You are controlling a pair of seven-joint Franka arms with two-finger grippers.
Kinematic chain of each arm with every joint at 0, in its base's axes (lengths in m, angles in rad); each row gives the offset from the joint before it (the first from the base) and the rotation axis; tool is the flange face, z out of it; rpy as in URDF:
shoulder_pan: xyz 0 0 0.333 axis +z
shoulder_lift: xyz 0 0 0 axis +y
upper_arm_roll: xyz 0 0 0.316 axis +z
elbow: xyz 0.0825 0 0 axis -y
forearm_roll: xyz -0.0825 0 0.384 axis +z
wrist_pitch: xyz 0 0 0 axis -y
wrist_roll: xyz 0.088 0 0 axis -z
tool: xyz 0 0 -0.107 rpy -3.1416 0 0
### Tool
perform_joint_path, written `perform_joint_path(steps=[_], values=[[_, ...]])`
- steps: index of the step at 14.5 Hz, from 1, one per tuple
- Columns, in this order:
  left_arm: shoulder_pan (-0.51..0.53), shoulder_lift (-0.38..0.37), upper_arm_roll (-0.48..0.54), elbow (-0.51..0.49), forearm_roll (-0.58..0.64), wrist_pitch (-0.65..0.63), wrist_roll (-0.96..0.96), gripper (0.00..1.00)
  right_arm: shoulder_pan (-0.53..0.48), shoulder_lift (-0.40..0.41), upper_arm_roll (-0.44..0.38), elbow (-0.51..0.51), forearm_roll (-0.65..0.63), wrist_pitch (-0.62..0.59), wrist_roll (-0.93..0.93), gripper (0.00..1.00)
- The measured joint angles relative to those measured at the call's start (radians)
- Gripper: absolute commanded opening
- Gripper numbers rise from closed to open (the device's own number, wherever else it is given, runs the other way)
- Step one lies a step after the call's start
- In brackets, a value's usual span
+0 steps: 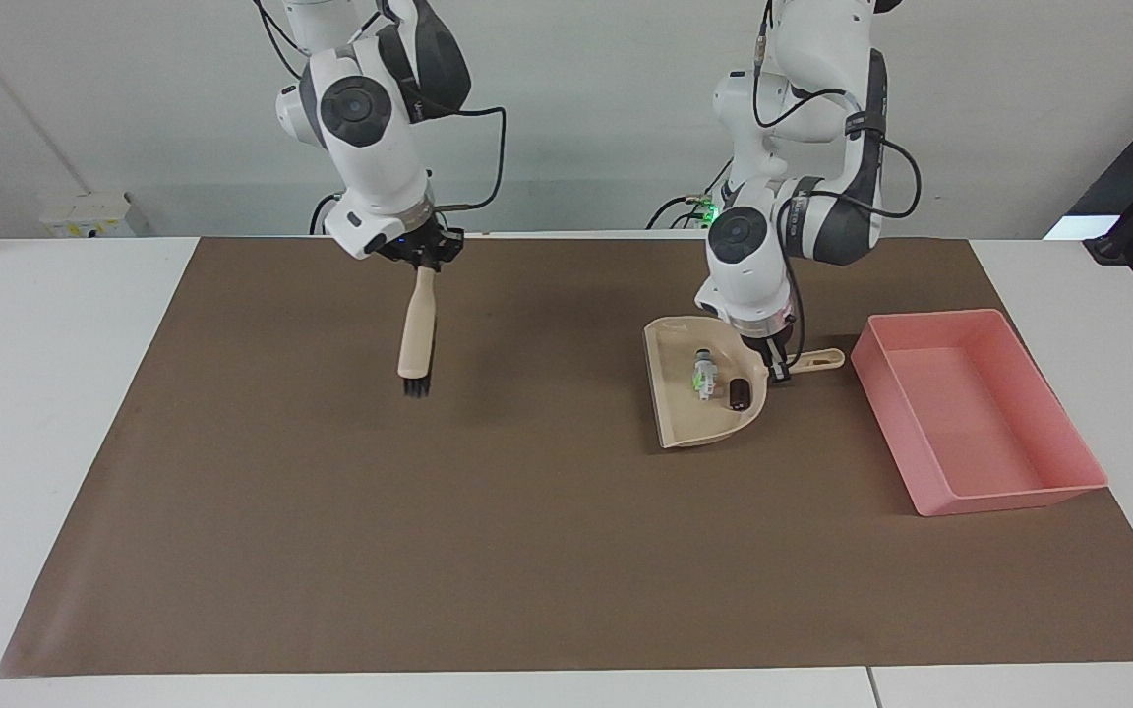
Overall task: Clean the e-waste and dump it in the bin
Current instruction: 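Tip the dustpan over the pink bin with the left gripper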
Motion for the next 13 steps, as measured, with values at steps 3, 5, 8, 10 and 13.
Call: perform_joint_path(steps=[3, 5, 8, 10, 13], values=[[0.084, -0.062, 0.005, 0.023, -0.017, -0.051, 0.071, 0.0, -0.126, -0.003, 0.001, -0.004, -0.069, -0.009, -0.07, 0.0], [0.161, -0.078, 0.008, 0.075, -0.018, -0.099, 0.121, 0.0, -0.224, -0.003, 0.001, -0.013, -0.088, -0.01, -0.168, 0.01], [0.296, -0.078, 0.012, 0.164, -0.019, -0.109, 0.268, 0.0, -0.352, -0.003, 0.0, -0.069, -0.119, 0.056, -0.32, 0.0], [0.38, -0.077, 0.014, 0.206, -0.02, -0.109, 0.372, 0.0, -0.393, 0.009, 0.0, -0.132, -0.12, 0.15, -0.393, 0.0], [0.494, -0.064, 0.015, 0.261, -0.02, -0.107, 0.494, 0.0, -0.4, 0.065, 0.002, -0.168, -0.121, 0.24, -0.426, 0.0]])
